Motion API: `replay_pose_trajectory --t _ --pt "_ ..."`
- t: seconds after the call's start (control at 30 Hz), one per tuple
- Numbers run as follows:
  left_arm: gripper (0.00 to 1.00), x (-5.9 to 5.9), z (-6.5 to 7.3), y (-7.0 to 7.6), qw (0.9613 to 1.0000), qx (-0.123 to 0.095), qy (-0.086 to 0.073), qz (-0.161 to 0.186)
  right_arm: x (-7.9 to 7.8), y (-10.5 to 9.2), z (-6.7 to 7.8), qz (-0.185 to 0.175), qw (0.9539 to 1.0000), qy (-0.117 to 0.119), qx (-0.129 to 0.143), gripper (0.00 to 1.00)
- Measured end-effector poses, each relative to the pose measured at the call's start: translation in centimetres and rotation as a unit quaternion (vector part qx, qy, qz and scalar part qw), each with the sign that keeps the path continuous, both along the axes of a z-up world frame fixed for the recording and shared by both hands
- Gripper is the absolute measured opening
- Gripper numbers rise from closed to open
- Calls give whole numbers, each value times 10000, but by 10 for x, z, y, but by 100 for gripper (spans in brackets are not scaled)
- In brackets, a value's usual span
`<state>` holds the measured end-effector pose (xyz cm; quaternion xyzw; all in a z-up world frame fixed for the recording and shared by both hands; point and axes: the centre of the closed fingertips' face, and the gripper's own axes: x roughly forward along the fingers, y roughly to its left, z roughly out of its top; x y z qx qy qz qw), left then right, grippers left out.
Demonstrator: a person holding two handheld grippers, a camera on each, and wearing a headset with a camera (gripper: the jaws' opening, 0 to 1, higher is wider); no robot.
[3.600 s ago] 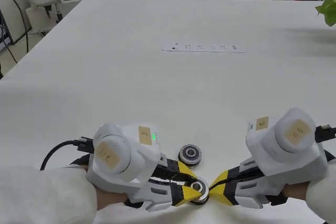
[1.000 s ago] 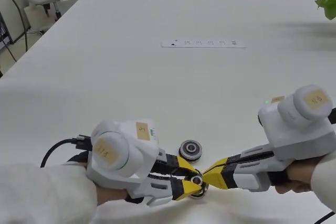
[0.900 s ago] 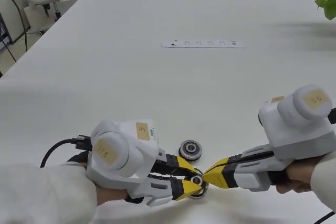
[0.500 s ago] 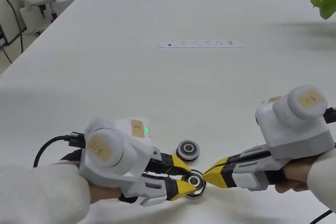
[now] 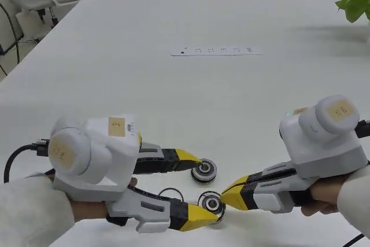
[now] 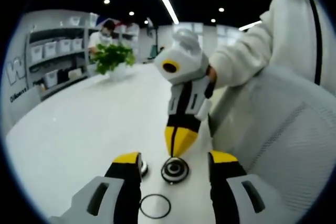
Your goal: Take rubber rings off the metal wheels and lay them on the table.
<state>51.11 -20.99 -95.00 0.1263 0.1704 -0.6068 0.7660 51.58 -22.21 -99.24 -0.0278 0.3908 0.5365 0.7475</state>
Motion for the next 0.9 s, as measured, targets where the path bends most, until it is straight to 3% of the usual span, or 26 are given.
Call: replay_pose_trajectory --t 0.07,0.2,0.3,0.47,0.6,0.7,0.9 --pt "54 3 2 5 9999 80 -72 52 0 0 1 11 10000 -17 -10 0" --pt "62 9 17 14 9996 -15 -180 198 -1 1 4 56 10000 -46 11 0" --pt "66 7 25 19 9996 6 -224 185 -2 2 6 93 9999 -81 22 0" --pt "67 6 42 33 9984 18 -473 305 -2 3 8 91 9999 -79 71 0" --pt "70 2 42 49 9975 195 -561 373 -1 4 12 65 9998 -96 133 0" --pt "72 0 40 61 9971 270 -543 459 1 4 16 19 9997 -113 208 0" --pt "74 0 40 78 9957 222 -506 742 4 4 21 -55 9994 -131 310 0"
